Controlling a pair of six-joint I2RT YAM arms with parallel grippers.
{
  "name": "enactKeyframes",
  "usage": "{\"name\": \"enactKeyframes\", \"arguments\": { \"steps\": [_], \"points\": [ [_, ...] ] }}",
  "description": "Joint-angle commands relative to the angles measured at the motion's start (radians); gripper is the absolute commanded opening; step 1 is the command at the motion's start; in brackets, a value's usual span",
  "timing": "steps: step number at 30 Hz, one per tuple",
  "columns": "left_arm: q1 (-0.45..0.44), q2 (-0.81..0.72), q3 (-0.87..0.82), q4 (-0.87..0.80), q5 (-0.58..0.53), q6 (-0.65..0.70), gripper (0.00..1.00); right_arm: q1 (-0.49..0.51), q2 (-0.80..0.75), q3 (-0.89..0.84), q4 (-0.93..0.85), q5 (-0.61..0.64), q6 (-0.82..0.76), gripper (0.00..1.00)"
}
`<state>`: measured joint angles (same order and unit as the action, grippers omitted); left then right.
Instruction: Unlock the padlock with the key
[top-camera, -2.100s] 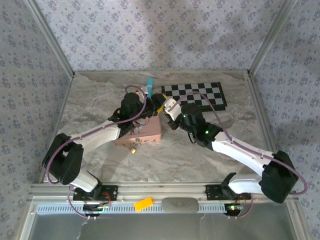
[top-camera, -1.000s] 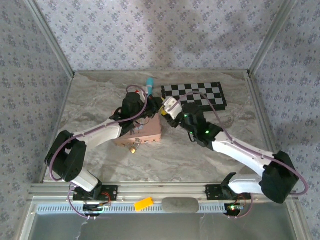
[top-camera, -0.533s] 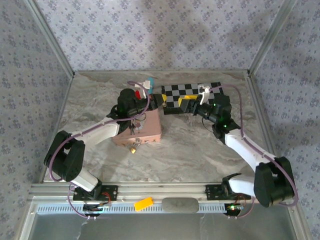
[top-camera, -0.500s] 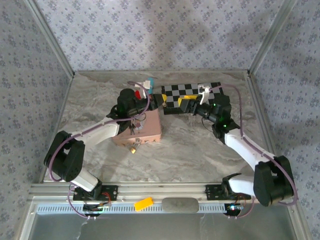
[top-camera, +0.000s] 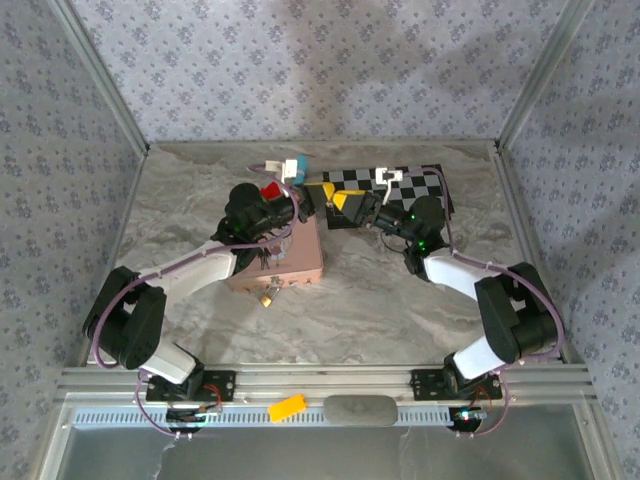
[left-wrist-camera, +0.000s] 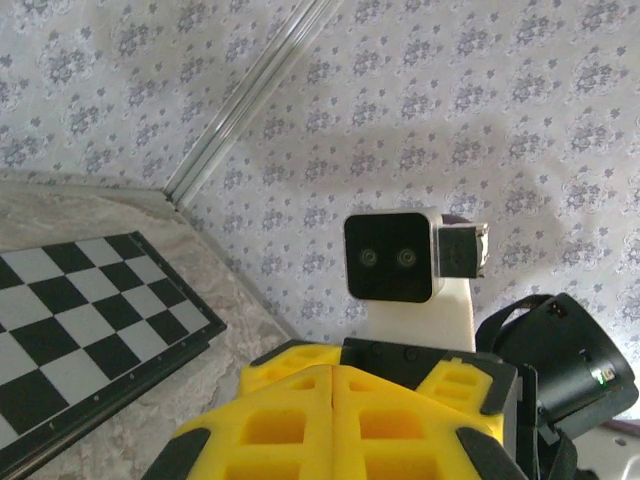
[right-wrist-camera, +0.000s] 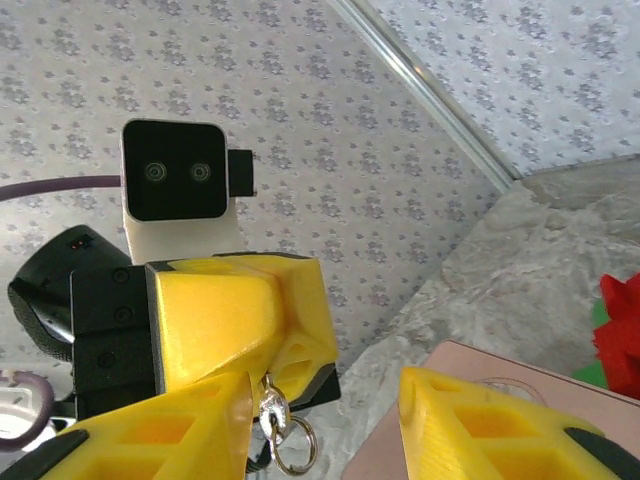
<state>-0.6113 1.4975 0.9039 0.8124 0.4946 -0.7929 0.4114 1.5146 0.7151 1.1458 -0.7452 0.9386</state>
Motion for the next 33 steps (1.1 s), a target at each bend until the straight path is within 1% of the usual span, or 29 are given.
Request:
{"name": "enactKeyframes", "arguments": {
  "steps": [1, 4, 8, 12, 18, 27, 29, 32, 33],
  "points": [
    [-0.013, -0.032, -0.005, 0.073, -0.024, 0.022, 0.0, 0.016, 0.021, 0.012, 0.14, -0.014, 0.049, 0.44],
    [-0.018, -0.03, -0.008, 0.089, -0.04, 0.014, 0.0, 0.024, 0.041, 0.013, 0.169, -0.013, 0.067, 0.44],
    [-0.022, -0.026, -0.013, 0.115, -0.06, -0.007, 0.0, 0.023, 0.069, 0.014, 0.223, -0.014, 0.104, 0.37],
    [-0.026, -0.019, -0.024, 0.155, -0.085, -0.028, 0.0, 0.026, 0.083, 0.021, 0.246, -0.016, 0.125, 0.35],
    [-0.04, 0.001, -0.03, 0.193, -0.104, -0.054, 0.0, 0.027, 0.07, 0.025, 0.247, -0.011, 0.126, 0.26],
    [-0.048, 0.027, -0.031, 0.241, -0.125, -0.097, 0.0, 0.048, 0.084, 0.046, 0.246, -0.004, 0.127, 0.25],
    [-0.048, 0.029, -0.031, 0.247, -0.125, -0.104, 0.0, 0.046, 0.084, 0.049, 0.247, -0.005, 0.127, 0.18],
    [-0.048, 0.027, -0.034, 0.248, -0.129, -0.106, 0.0, 0.039, 0.081, 0.049, 0.246, -0.008, 0.125, 0.0],
    [-0.048, 0.024, -0.036, 0.248, -0.131, -0.108, 0.0, 0.036, 0.081, 0.049, 0.246, -0.011, 0.123, 0.0]
  ]
}}
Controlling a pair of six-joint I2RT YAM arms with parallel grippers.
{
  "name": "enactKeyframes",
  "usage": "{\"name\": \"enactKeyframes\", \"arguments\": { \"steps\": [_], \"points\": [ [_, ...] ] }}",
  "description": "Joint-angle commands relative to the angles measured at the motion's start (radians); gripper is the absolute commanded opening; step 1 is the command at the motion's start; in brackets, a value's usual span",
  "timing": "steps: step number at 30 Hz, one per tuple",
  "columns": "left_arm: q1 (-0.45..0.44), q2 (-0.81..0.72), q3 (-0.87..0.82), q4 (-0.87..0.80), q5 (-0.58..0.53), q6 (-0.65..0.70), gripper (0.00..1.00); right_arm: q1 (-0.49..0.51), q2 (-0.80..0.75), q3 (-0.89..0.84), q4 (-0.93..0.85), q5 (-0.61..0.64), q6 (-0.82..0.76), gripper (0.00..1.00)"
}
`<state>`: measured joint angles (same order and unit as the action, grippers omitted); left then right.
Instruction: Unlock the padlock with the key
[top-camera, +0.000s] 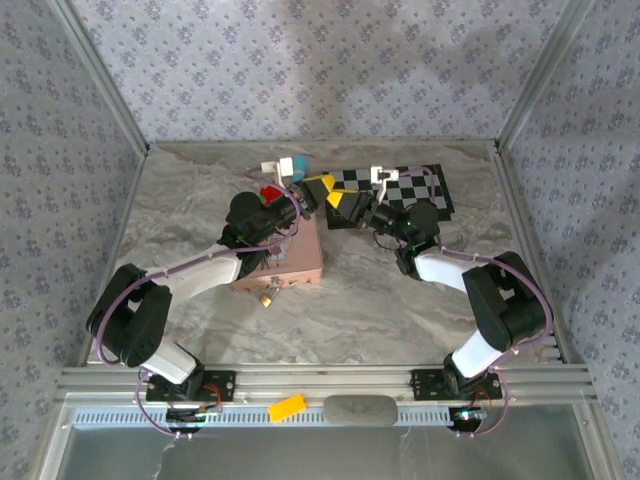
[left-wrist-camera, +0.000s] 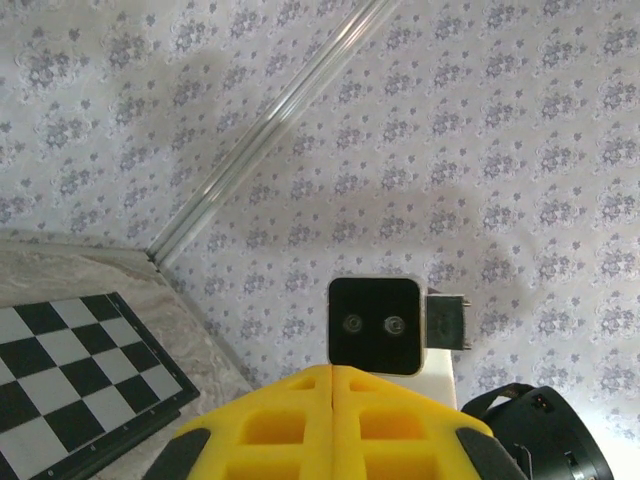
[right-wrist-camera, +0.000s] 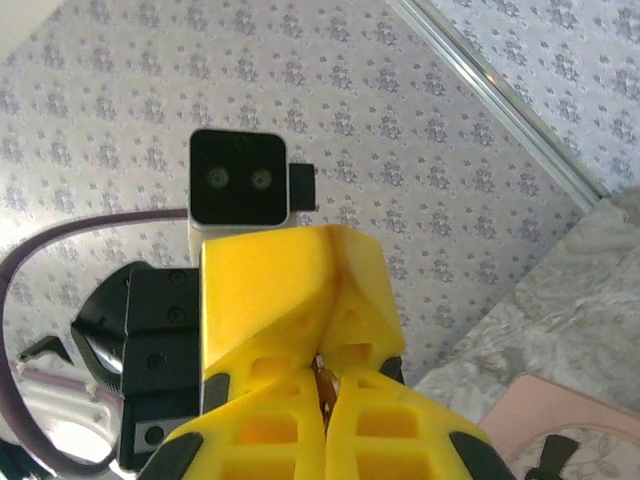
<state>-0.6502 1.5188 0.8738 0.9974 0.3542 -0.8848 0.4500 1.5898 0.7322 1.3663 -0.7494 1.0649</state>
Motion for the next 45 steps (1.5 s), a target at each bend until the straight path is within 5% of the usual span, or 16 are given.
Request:
{"name": "enactKeyframes", "arguments": {
  "steps": [1, 3, 4, 6, 7, 8, 15, 19, 28, 37, 45],
  "points": [
    [-0.009, 0.002, -0.006, 0.06, 0.006, -0.019, 0.0, -0.006, 0.006, 0.031, 0.026, -0.01, -0.004, 0.0],
    [-0.007, -0.007, -0.01, 0.047, -0.007, -0.029, 0.06, -0.017, 0.006, 0.026, 0.025, -0.019, -0.009, 0.0],
    [-0.003, -0.013, -0.01, 0.036, -0.01, -0.035, 0.26, -0.02, 0.006, 0.025, 0.024, -0.026, -0.012, 0.0],
    [0.022, -0.03, -0.017, -0.003, -0.022, -0.064, 0.83, -0.033, 0.004, 0.018, 0.0, -0.041, -0.029, 0.0],
    [0.039, -0.042, -0.021, -0.023, -0.023, -0.08, 0.97, -0.041, 0.002, 0.013, -0.018, -0.045, -0.042, 0.0],
    [0.061, -0.055, -0.031, -0.044, -0.021, -0.095, 1.0, -0.047, -0.002, 0.005, -0.04, -0.049, -0.058, 0.0],
    [0.167, -0.165, -0.106, -0.224, 0.015, -0.069, 1.0, -0.055, -0.077, -0.012, -0.281, -0.069, -0.241, 0.0],
    [0.19, -0.241, -0.138, -0.411, 0.043, -0.006, 1.0, -0.036, -0.172, 0.0, -0.586, -0.018, -0.456, 0.0],
    [0.19, -0.539, -0.207, -0.979, -0.042, 0.152, 0.99, 0.141, -0.356, 0.116, -1.27, 0.335, -0.994, 0.0],
    [0.157, -0.825, -0.322, -1.412, -0.188, 0.064, 0.9, 0.257, -0.38, 0.122, -1.401, 0.536, -1.075, 0.0],
    [-0.038, -0.905, -0.461, -1.526, -0.307, -0.016, 0.83, 0.269, -0.409, 0.057, -1.393, 0.712, -0.963, 0.0]
  ]
}}
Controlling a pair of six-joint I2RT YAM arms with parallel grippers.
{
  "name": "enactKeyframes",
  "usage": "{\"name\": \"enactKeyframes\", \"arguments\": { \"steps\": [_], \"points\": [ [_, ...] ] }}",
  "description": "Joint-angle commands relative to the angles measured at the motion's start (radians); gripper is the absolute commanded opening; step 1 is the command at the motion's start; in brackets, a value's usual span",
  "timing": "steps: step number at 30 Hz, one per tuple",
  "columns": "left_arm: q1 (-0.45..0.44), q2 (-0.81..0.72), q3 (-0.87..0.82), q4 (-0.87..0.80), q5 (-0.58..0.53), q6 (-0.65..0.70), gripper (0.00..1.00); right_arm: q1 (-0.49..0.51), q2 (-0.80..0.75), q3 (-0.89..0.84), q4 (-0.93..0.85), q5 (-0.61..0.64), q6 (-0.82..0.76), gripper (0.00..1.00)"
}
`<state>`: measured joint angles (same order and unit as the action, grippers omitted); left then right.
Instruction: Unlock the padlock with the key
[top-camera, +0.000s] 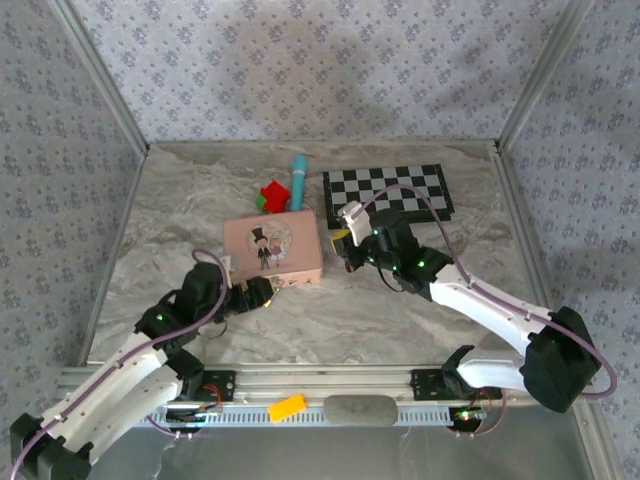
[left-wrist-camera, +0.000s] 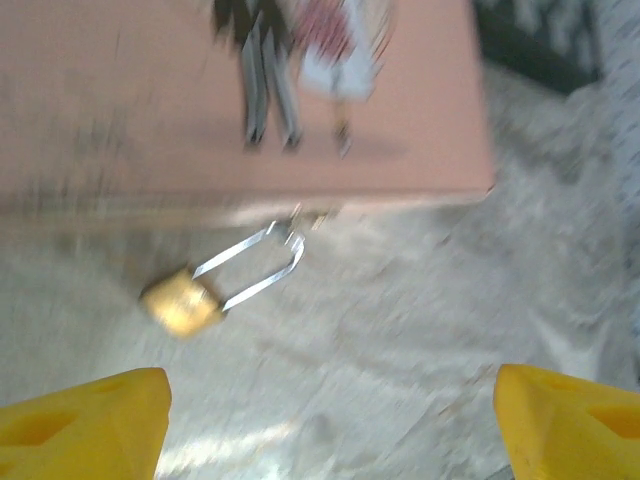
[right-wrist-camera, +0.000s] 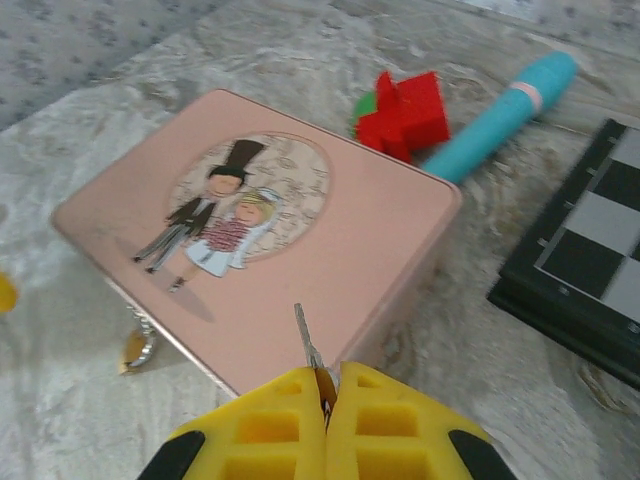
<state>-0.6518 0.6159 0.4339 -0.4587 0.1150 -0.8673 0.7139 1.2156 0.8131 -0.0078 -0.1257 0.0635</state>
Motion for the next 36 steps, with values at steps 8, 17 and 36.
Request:
{"name": "enactKeyframes", "arguments": {
  "steps": [8, 17, 36],
  "points": [
    [-0.056, 0.206, -0.019, 0.084, -0.153, 0.094, 0.71, 0.007, -0.057, -0.031, -0.023, 0.078, 0.055, 0.0],
    [-0.046, 0.423, 0.0, 0.295, -0.137, 0.178, 0.67, 0.011, -0.059, -0.028, -0.025, 0.076, 0.046, 0.0],
    [-0.132, 0.532, 0.02, 0.381, -0.038, 0.083, 0.55, 0.008, -0.062, -0.043, 0.002, 0.074, 0.047, 0.0]
  ]
}}
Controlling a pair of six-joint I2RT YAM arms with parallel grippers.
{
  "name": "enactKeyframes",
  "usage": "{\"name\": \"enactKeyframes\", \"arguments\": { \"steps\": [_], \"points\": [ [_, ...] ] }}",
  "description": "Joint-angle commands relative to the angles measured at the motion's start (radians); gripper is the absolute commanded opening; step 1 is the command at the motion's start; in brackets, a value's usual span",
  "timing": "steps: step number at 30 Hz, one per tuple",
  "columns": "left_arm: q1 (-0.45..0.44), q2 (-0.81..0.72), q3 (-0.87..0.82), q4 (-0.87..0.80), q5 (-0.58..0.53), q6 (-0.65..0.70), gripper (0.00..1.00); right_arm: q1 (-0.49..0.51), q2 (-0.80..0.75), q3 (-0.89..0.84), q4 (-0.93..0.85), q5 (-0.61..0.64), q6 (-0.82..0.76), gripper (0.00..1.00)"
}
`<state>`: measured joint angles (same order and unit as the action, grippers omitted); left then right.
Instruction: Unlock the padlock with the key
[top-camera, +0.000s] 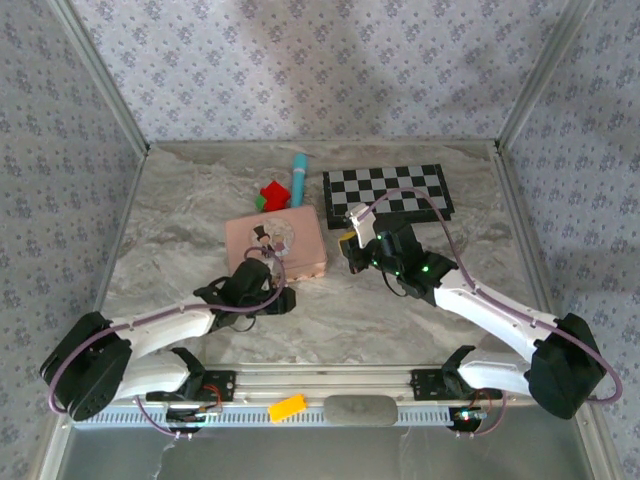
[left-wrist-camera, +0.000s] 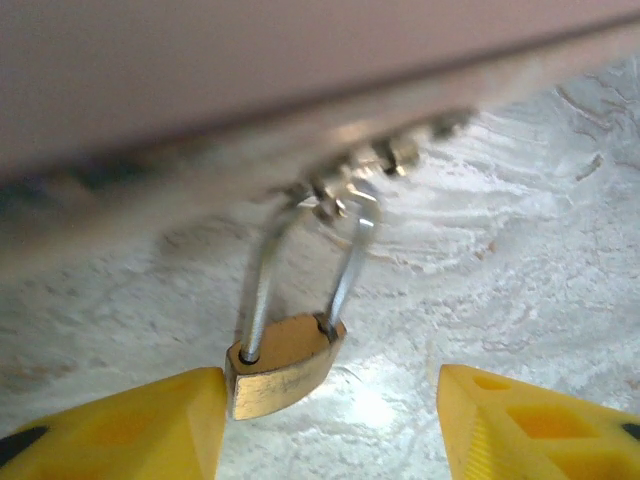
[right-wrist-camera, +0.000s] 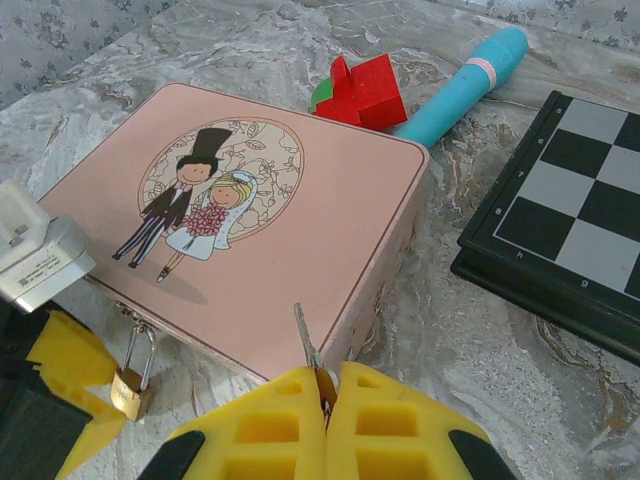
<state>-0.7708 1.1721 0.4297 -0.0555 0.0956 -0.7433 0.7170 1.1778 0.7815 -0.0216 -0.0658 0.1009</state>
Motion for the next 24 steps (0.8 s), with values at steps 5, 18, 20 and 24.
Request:
{"name": "enactKeyframes", "arguments": {
  "steps": [5, 18, 20, 24],
  "points": [
    [-0.012, -0.047, 0.024, -0.081, -0.184, -0.056, 0.54, 0.004, -0.026, -0.012, 0.015, 0.012, 0.011, 0.0],
    [-0.004, 0.081, 0.064, 0.055, -0.121, -0.045, 0.57, 0.004, -0.04, -0.021, 0.018, 0.014, 0.016, 0.0],
    [-0.003, 0.11, 0.071, 0.071, -0.112, -0.052, 0.56, 0.004, -0.041, -0.022, 0.016, 0.015, 0.016, 0.0],
    [-0.003, 0.177, 0.098, 0.088, -0.09, -0.052, 0.53, 0.004, -0.044, -0.024, 0.013, 0.018, 0.014, 0.0]
  ]
}}
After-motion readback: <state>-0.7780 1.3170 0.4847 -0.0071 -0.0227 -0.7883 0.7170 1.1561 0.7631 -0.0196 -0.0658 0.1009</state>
